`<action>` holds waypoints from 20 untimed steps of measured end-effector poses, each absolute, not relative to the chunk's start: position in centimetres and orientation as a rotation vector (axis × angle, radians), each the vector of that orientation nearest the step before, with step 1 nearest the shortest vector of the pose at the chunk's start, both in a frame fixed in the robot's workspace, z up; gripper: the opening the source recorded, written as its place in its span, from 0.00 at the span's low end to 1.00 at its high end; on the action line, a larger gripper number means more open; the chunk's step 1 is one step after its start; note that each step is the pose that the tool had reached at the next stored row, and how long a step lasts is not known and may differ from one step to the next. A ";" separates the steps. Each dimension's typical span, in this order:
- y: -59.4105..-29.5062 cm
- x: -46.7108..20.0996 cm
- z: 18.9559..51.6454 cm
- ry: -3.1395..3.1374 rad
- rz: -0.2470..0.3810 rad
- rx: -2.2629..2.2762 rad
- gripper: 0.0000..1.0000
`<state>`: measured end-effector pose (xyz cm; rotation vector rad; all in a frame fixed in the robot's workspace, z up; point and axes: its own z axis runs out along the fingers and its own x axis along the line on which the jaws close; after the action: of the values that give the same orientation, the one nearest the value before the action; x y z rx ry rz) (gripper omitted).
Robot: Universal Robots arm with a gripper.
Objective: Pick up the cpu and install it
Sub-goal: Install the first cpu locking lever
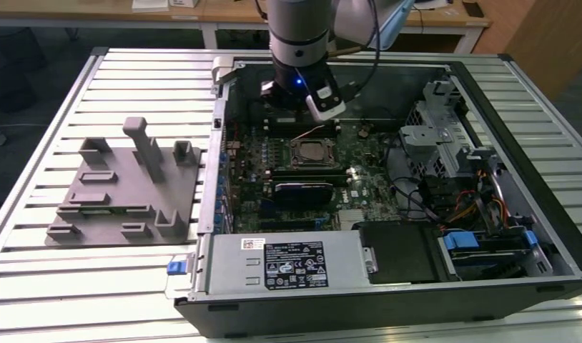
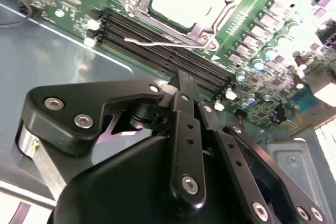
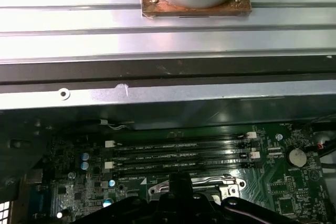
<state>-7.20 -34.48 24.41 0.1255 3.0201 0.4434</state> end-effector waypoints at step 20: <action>-34.5 -7.2 23.5 2.997 0.434 0.119 0.11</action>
<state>-7.18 -34.48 23.45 0.1186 2.9973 0.4335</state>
